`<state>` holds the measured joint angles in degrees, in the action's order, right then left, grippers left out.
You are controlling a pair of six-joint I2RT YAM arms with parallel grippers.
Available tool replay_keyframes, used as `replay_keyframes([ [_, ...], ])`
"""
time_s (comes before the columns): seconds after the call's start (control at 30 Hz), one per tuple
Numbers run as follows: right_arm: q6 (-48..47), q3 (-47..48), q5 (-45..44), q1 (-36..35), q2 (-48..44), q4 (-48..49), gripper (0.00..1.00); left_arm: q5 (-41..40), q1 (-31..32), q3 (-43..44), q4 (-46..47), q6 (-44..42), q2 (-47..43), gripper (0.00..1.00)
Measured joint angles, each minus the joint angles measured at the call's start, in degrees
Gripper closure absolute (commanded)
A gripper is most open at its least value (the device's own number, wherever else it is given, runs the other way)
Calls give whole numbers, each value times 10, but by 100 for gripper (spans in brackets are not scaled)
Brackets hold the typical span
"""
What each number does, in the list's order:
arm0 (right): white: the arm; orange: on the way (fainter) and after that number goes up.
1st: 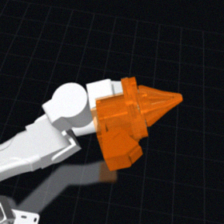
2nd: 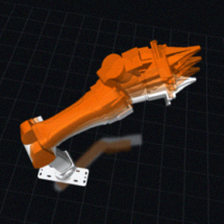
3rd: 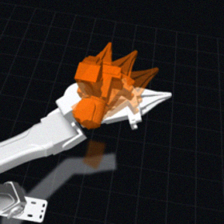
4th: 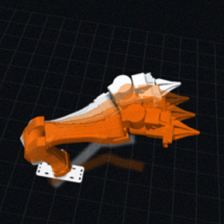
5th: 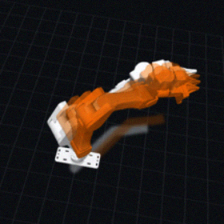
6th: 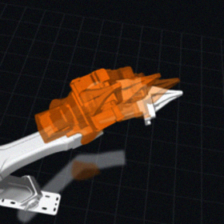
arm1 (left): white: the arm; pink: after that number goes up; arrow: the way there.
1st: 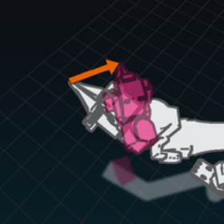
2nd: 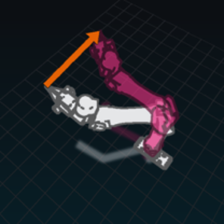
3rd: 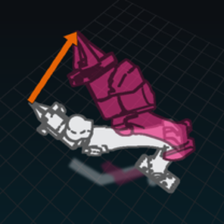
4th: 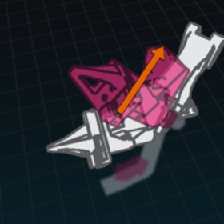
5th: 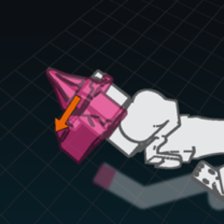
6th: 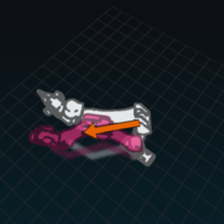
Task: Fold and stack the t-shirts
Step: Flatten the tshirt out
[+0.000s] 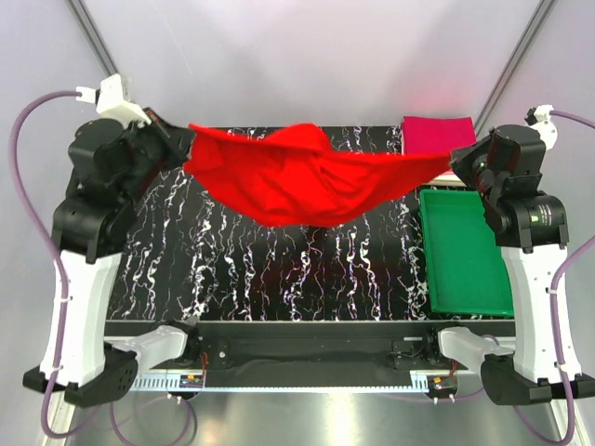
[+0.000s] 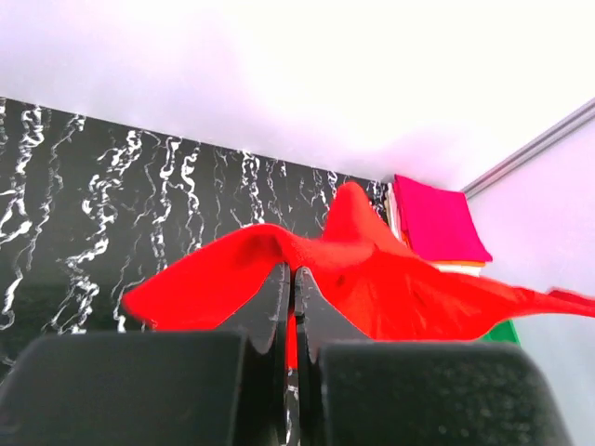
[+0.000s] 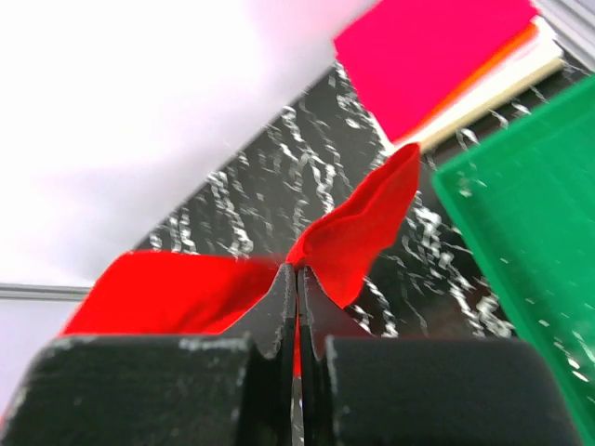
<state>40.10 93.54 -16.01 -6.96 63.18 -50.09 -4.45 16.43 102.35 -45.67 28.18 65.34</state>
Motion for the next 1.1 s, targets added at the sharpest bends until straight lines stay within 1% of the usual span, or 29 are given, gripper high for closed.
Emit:
replay_keyframes([
  [0.1, -9, 0, -4, 0, -5, -25, 100, -3, 0, -2, -36, -7, -11, 100],
  [0.23, -15, -24, 9, 1, -20, -30, 100, -5, 0, -16, -71, -15, 7, 100],
  [0.4, -19, -132, 35, 2, -56, -30, 100, -20, -3, -73, -79, -27, 26, 100],
  [0.47, -19, -165, 48, 3, -49, -28, 100, -21, -9, -96, -79, -29, 34, 100],
  [0.53, -19, -172, 59, 3, -27, -21, 100, -19, -17, -100, -77, -31, 50, 100],
  [0.63, -23, -158, 77, 3, 20, 17, 100, -11, -31, -66, -73, -34, 98, 100],
  [0.73, -28, -80, 92, 3, 98, 41, 100, 1, -49, 24, -79, -34, 165, 100],
  [0.83, -30, 1, 110, 3, 160, 85, 100, 4, -63, 106, -82, -39, 195, 100],
  [0.9, -32, 9, 125, 4, 162, 103, 100, 20, -68, 134, -79, -45, 186, 100],
  [0.97, -34, -26, 136, 4, 137, 134, 100, 46, -68, 137, -72, -50, 160, 100],
  [1.03, -33, -99, 137, 4, 96, 162, 100, 80, -68, 101, -64, -50, 106, 100],
  [1.1, -33, -190, 141, 6, 60, 197, 100, 120, -67, 5, -39, -47, 20, 100],
])
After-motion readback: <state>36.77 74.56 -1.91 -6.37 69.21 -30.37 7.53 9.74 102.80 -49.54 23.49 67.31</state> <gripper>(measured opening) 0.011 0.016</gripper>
